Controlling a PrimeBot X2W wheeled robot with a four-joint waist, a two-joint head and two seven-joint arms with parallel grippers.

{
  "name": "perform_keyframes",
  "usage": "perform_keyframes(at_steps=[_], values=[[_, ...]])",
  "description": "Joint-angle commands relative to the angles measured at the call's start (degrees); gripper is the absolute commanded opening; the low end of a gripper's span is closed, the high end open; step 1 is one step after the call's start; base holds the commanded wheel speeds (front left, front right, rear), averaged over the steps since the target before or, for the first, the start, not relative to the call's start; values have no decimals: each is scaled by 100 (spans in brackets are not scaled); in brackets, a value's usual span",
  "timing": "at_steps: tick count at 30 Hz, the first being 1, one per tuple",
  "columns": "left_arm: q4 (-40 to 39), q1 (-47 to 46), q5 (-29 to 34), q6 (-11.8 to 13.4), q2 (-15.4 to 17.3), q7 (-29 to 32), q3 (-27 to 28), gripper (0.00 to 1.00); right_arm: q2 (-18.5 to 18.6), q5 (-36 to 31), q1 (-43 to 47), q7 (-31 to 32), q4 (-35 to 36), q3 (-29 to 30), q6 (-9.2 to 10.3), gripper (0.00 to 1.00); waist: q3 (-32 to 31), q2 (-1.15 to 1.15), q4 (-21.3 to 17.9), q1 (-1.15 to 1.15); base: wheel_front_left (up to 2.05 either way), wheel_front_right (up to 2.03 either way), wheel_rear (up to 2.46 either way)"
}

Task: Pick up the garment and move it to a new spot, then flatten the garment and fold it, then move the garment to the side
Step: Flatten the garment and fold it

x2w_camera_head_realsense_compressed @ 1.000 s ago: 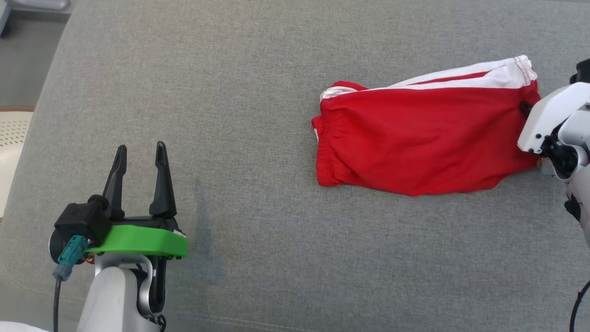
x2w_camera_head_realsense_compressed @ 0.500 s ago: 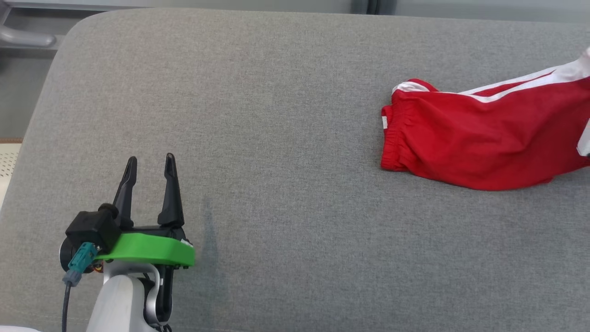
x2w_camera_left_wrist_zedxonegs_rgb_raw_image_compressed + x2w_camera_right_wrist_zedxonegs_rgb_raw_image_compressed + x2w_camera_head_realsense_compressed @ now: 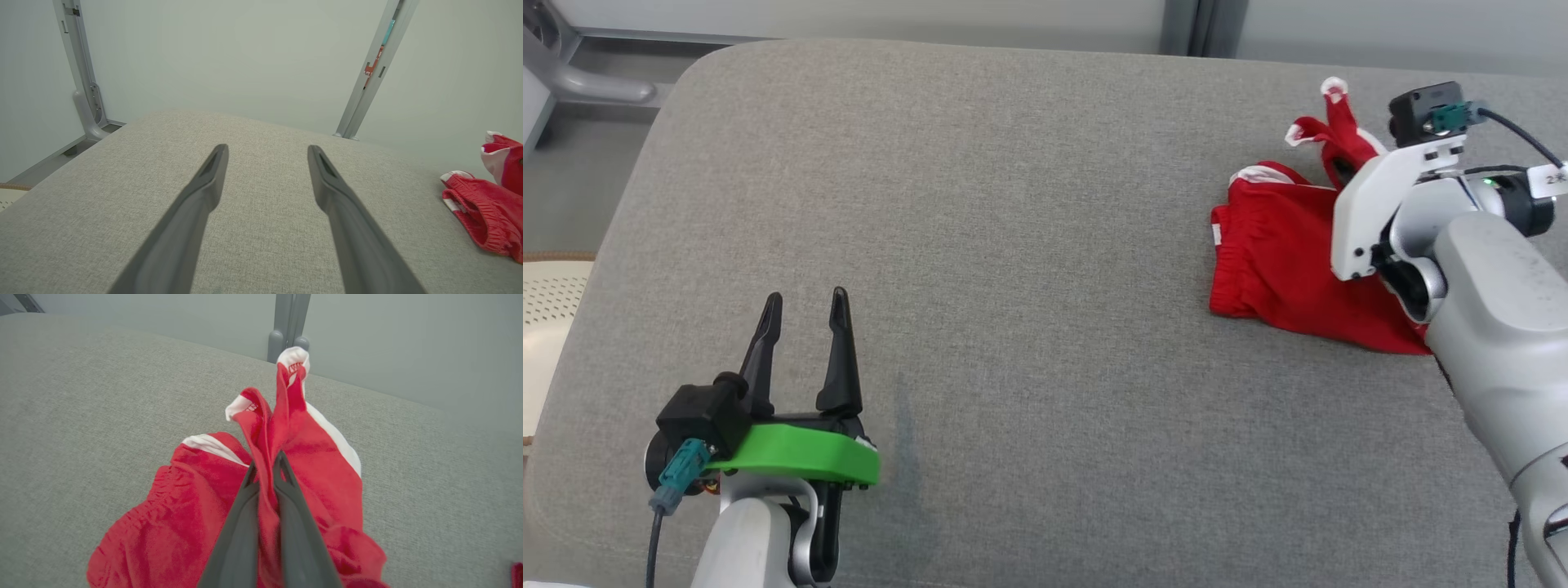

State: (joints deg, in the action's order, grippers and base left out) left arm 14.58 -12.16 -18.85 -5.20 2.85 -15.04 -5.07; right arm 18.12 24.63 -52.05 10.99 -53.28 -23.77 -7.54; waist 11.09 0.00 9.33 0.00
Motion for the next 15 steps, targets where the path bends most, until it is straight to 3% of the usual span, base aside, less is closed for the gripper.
perform_keyframes(at_steps=[1,7,8,9,12,15], values=[[-15,37,-71,31,11,-16,-4,100,-143,-100,26,75,17,11,11,0,35,0,80,0,0,0,0],[-9,-29,-126,71,11,-16,-61,100,-616,-405,203,282,-85,118,11,0,45,0,219,0,0,0,0],[-5,-32,-136,75,11,-16,-66,100,-678,-415,245,315,-85,139,11,15,41,0,229,0,0,0,0],[1,-33,-143,83,11,-16,-75,100,-749,-407,309,370,-66,147,11,100,30,0,240,0,0,0,0],[10,-1,-154,105,11,-16,-85,100,-870,-226,502,598,84,159,11,100,-18,0,236,0,0,0,0],[18,79,-156,117,11,-16,-55,100,-962,259,750,797,691,117,9,100,-84,0,173,0,0,0,0]])
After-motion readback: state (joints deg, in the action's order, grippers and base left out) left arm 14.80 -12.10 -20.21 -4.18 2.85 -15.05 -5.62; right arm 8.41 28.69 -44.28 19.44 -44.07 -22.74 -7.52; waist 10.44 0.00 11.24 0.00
